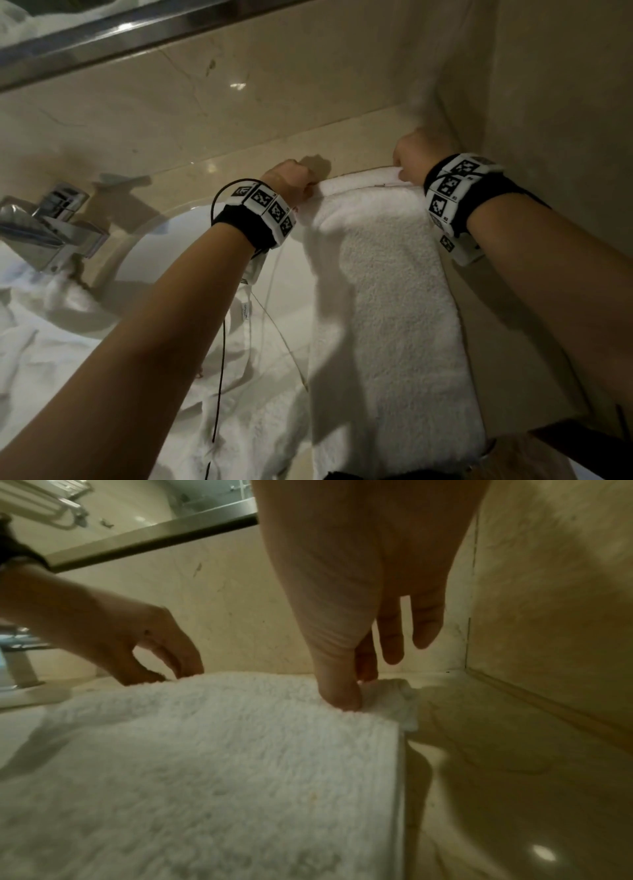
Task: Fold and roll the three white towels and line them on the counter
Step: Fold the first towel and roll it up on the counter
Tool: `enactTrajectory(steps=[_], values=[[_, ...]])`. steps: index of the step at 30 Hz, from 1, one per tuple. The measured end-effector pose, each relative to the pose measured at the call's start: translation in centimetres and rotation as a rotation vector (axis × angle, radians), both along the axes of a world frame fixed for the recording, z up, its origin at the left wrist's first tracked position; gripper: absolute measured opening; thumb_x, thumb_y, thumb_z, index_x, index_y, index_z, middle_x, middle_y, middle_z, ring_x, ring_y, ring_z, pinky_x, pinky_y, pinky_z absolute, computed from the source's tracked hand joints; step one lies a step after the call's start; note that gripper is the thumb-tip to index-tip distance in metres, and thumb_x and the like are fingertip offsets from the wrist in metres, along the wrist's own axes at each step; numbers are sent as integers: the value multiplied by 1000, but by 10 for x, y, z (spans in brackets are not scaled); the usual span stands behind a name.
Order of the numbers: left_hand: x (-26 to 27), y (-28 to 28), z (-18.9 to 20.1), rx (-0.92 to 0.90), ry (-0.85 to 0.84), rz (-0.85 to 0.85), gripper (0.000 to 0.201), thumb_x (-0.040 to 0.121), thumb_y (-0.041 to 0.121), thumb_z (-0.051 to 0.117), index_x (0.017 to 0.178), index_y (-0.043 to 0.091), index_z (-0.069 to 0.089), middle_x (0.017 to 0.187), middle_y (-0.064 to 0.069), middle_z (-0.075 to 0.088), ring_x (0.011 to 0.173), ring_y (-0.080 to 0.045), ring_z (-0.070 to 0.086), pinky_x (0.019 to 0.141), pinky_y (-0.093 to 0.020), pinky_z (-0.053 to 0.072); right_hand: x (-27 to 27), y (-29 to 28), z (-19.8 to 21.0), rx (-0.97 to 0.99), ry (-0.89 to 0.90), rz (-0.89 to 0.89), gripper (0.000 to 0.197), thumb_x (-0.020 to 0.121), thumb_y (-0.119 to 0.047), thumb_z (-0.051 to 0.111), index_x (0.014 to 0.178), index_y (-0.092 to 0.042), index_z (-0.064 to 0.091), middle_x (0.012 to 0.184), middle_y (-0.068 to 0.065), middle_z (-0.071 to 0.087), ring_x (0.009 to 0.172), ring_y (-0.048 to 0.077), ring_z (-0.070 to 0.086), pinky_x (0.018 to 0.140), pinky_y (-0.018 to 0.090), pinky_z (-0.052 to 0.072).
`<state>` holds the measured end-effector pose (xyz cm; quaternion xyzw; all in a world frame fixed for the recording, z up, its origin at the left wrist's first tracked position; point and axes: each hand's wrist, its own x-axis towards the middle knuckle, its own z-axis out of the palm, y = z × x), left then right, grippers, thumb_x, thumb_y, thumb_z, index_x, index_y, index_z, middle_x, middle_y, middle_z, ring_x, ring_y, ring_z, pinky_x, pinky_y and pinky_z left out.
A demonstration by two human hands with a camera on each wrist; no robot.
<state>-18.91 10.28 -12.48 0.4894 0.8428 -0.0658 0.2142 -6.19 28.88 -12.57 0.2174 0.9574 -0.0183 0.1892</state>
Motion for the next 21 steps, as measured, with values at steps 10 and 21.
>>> enactTrajectory(steps=[10, 21], values=[[13, 13, 6, 57, 109, -33, 41, 91, 7, 49, 130, 0, 39, 129, -19, 44, 113, -36, 49, 86, -44, 43, 16, -15, 5, 108, 61, 107, 22, 83, 11, 49, 103, 9, 58, 109, 28, 54, 100, 39, 55, 75, 38, 42], [8, 28, -3, 107, 50, 60, 43, 99, 29, 37, 139, 13, 39, 139, -18, 43, 125, -33, 43, 101, -36, 34, 3, -15, 12, 166, -171, 153, 21, 49, 5, 79, 65, 5, 66, 68, 20, 63, 61, 29, 64, 51, 25, 44]])
